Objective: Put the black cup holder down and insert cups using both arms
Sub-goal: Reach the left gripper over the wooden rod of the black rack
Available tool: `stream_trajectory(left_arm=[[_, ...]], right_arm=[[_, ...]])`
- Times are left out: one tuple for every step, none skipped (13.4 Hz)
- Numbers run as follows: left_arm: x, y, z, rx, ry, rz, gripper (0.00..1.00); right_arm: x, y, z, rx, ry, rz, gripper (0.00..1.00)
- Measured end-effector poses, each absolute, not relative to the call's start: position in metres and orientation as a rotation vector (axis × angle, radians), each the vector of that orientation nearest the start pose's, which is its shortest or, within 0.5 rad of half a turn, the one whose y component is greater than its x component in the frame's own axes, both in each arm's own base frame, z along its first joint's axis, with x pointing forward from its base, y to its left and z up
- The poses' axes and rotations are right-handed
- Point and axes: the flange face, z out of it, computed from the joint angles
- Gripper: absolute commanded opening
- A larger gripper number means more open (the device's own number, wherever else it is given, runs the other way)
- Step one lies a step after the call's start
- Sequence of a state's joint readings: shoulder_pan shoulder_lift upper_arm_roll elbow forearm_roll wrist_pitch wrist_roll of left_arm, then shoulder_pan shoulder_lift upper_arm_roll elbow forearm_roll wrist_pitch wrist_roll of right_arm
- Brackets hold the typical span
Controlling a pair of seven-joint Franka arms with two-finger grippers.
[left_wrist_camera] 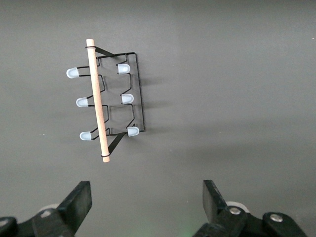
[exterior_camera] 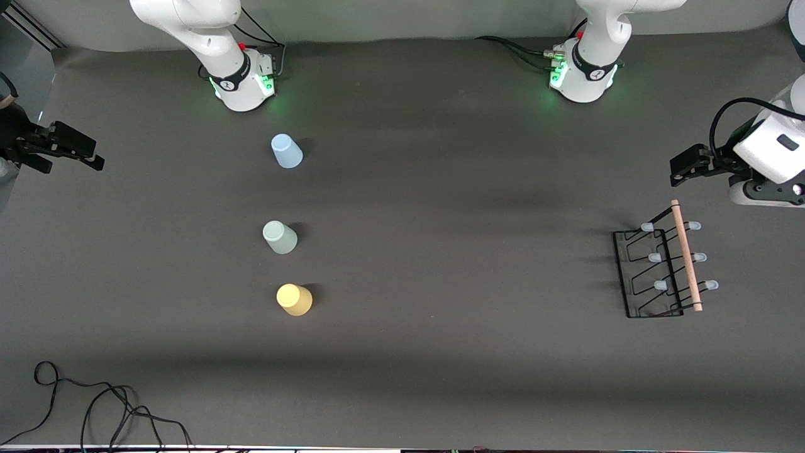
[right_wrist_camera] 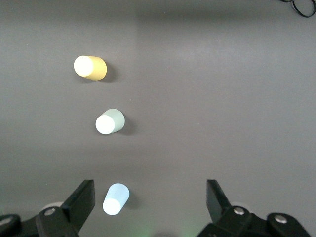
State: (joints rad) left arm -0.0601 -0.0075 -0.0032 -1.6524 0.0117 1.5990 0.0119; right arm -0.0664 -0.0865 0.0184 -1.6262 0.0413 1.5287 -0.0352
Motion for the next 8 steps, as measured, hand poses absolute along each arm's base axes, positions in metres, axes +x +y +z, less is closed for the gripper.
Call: stream_trajectory(left_arm=[[0.5511,-0.0337,0.5925,-3.126,0.118,0.072,1.0],[0.5511,-0.0335,0.5924,-3.126,0.118,0.072,1.0],[0.5512,-0.0333,0.5924,-3.126,0.119,0.072,1.0],[0.5512,-0.0333,0.5924,-3.126,0.119,0.072,1.0],[0.5512,-0.0333,0.5924,-3.126,0.12,0.072,1.0],[0.5512,-0.0332,0.5924,-3.126,0.12,0.072,1.0],[0.5512,-0.0332,0.5924,-3.126,0.12,0.072,1.0],[0.5512,-0.0333,0.5924,-3.126,0.121,0.072,1.0]], right_arm=[[0.5226,-0.02,0.6416,-3.101,0.018,0.014,1.0],[0.5226,-0.0201,0.642,-3.101,0.018,0.013,1.0],[0.5226,-0.0202,0.6423,-3.101,0.018,0.012,1.0],[0.5226,-0.0202,0.6423,-3.101,0.018,0.012,1.0],[0.5225,-0.0201,0.6422,-3.101,0.018,0.013,1.0],[0.5225,-0.0201,0.6415,-3.101,0.018,0.017,1.0],[0.5227,-0.02,0.6398,-3.101,0.014,0.024,1.0],[0.5232,-0.0198,0.6371,-3.101,0.008,0.033,1.0]])
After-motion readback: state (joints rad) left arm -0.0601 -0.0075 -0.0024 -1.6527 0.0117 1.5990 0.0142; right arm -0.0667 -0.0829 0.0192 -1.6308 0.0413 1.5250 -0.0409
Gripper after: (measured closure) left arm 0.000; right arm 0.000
